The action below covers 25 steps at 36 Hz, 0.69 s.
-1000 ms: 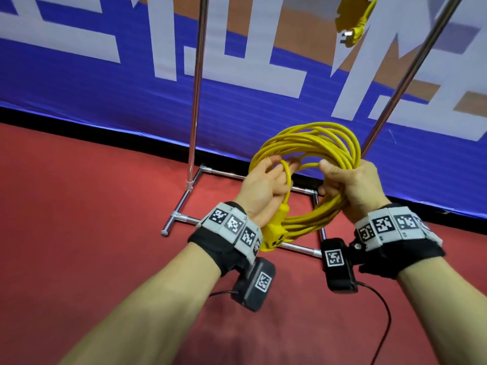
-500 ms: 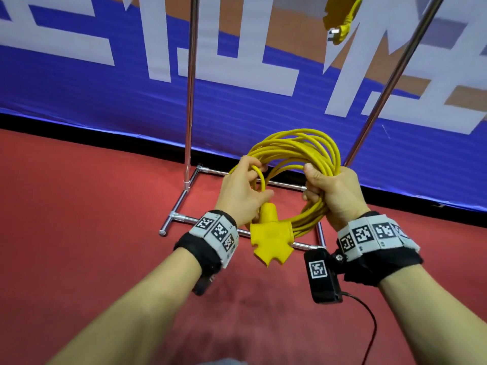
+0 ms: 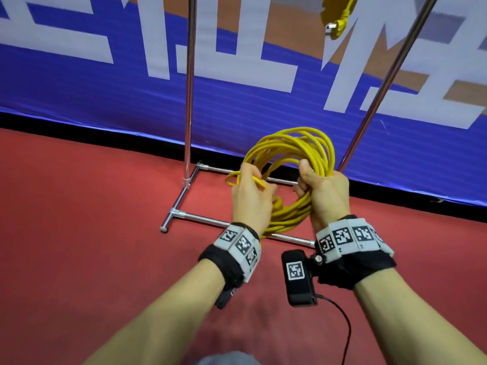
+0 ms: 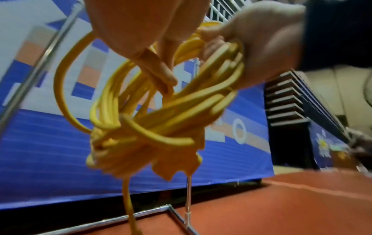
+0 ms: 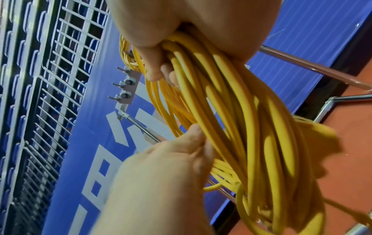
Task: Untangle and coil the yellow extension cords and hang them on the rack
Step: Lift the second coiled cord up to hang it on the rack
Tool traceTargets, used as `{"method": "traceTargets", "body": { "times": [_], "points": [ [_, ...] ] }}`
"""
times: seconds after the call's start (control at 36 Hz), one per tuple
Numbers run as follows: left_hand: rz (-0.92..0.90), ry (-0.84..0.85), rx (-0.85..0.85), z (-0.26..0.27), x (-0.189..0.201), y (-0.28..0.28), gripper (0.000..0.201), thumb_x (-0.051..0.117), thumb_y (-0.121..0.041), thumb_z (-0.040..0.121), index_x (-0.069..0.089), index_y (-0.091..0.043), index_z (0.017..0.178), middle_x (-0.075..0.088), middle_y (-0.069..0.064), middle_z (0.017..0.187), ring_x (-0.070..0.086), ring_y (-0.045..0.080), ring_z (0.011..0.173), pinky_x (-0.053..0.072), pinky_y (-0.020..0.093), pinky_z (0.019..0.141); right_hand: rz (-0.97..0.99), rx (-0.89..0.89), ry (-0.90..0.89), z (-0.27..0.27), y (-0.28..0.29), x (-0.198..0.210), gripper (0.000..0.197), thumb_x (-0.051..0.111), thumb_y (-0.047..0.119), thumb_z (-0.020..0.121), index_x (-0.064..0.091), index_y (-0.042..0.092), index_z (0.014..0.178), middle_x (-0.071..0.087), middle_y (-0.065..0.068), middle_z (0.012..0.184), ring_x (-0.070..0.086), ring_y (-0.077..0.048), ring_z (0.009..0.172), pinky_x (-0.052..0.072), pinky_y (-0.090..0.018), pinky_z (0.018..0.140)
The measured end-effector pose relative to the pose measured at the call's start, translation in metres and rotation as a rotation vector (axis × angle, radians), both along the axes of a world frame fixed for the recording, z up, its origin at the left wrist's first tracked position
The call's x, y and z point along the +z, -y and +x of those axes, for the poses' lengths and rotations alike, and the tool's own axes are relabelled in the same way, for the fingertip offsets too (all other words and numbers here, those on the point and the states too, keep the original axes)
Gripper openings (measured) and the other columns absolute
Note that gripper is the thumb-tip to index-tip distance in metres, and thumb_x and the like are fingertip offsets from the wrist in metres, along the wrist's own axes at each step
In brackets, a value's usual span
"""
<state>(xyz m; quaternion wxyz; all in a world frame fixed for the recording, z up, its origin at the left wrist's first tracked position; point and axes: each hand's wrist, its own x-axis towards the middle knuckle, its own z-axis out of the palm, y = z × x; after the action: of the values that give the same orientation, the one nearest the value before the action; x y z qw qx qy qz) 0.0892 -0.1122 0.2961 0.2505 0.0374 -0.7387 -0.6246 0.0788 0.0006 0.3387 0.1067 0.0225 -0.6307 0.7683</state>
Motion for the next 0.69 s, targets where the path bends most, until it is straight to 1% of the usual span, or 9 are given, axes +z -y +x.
{"method": "traceTargets", "body": {
  "times": [0.06,0.14,0.19,0.25,0.42,0.5,0.56,0.64,0.69],
  "points": [
    [-0.257,0.022,-0.092,0.002,-0.007,-0.001,0.006,0.061,-0.015,0.09,0.056,-0.012,0.092,0.064,0.007,0.068,0.061,0.022,0.066,0.047,0.03,0.065,-0.058,-0.003,-0.023,0.001,-0.001,0.006,0.039,0.064,0.008,0.09,0.049,0.017,0.056,0.037,0.006,0.044,0.035,-0.011,0.043,0.037,-0.027,0.05],
    [-0.485,0.117,-0.198,0.001,-0.004,0.008,0.028,0.048,-0.025,0.097,0.067,-0.02,0.117,0.072,0.009,0.095,0.058,0.027,0.097,0.04,0.032,0.09,-0.049,-0.017,-0.039,0.001,-0.006,0.012,0.043,0.064,0.007,0.09,0.049,0.021,0.052,0.037,0.007,0.044,0.035,-0.01,0.042,0.037,-0.026,0.049],
    [-0.629,0.079,-0.203,-0.002,0.0,0.013,0.039,0.044,-0.026,0.098,0.057,-0.026,0.135,0.071,0.015,0.096,0.059,0.034,0.099,0.044,0.036,0.086,-0.053,-0.028,-0.029,0.002,-0.007,0.014,0.04,0.065,0.007,0.09,0.048,0.019,0.055,0.037,0.007,0.045,0.037,-0.009,0.041,0.039,-0.025,0.048],
    [-0.817,0.025,-0.184,-0.003,0.005,0.015,0.045,0.043,-0.021,0.097,0.051,-0.027,0.141,0.069,0.019,0.09,0.059,0.039,0.092,0.047,0.043,0.076,-0.033,-0.048,-0.03,0.001,-0.007,0.017,0.038,0.065,0.008,0.089,0.047,0.017,0.058,0.037,0.008,0.044,0.038,-0.008,0.04,0.043,-0.024,0.048],
    [-1.123,0.012,-0.108,-0.011,0.023,0.021,0.038,0.052,-0.035,0.097,0.056,-0.03,0.135,0.069,0.009,0.111,0.059,0.032,0.11,0.045,0.037,0.081,0.125,-0.034,-0.117,-0.008,0.0,0.034,0.038,0.068,0.013,0.085,0.044,0.018,0.056,0.035,0.007,0.043,0.036,-0.011,0.042,0.044,-0.029,0.052],
    [-1.015,-0.09,-0.083,-0.015,0.02,0.027,0.034,0.058,-0.037,0.093,0.064,-0.03,0.125,0.073,0.005,0.103,0.063,0.029,0.105,0.045,0.036,0.08,0.139,-0.03,-0.136,-0.012,0.005,0.042,0.041,0.068,0.011,0.085,0.043,0.018,0.054,0.035,0.007,0.043,0.036,-0.01,0.042,0.048,-0.029,0.052],
    [-0.737,-0.234,0.028,-0.014,0.017,0.03,0.018,0.062,-0.035,0.089,0.073,-0.026,0.1,0.072,0.002,0.077,0.066,0.029,0.083,0.049,0.036,0.068,0.185,-0.026,-0.176,-0.014,0.007,0.045,0.042,0.069,0.012,0.084,0.043,0.017,0.051,0.035,0.006,0.041,0.036,-0.012,0.039,0.045,-0.032,0.052],
    [-0.304,-0.233,0.192,-0.015,0.009,0.039,0.022,0.06,-0.025,0.087,0.059,-0.013,0.067,0.05,0.002,0.049,0.048,0.02,0.05,0.038,0.031,0.055,0.232,-0.037,-0.186,-0.017,0.01,0.047,0.04,0.07,0.012,0.084,0.045,0.015,0.053,0.037,0.005,0.041,0.038,-0.012,0.036,0.043,-0.036,0.053],
    [-0.09,-0.129,0.216,-0.02,-0.003,0.046,0.031,0.058,-0.02,0.086,0.049,-0.008,0.058,0.04,0.002,0.043,0.034,0.015,0.044,0.034,0.031,0.053,0.177,-0.05,-0.173,-0.021,0.01,0.048,0.037,0.07,0.011,0.084,0.048,0.014,0.055,0.038,0.005,0.042,0.04,-0.012,0.039,0.044,-0.033,0.052]
  ]
}}
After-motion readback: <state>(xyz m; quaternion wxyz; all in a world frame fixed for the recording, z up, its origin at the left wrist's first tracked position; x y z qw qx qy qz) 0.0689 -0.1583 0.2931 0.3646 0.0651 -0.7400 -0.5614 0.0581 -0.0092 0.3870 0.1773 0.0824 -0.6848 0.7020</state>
